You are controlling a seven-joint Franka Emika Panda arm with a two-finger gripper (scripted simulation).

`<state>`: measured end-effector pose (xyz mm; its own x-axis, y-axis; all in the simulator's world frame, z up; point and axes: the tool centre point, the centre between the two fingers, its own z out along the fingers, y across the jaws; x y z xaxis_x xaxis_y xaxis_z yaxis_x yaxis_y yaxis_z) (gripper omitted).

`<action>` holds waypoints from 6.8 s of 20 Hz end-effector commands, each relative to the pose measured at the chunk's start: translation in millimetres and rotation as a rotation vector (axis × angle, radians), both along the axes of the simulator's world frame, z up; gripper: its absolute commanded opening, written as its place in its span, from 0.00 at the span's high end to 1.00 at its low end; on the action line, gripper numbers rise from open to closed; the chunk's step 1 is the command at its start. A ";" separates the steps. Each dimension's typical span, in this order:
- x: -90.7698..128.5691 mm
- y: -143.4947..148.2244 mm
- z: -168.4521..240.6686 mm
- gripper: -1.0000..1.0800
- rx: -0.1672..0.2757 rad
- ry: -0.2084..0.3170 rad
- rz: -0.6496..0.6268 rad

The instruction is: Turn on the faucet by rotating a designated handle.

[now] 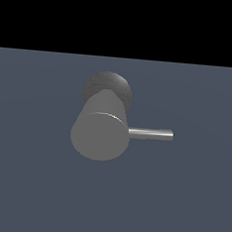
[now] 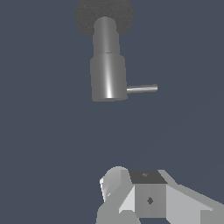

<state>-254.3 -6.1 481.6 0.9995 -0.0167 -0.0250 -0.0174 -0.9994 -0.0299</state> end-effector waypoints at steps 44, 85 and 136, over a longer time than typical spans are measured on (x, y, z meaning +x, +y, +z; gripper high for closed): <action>44.8 55.1 -98.3 1.00 0.546 0.304 -0.210; 76.3 -73.6 85.8 1.00 1.271 -0.564 -0.306; 136.2 -249.6 -286.5 1.00 2.265 -0.458 -1.814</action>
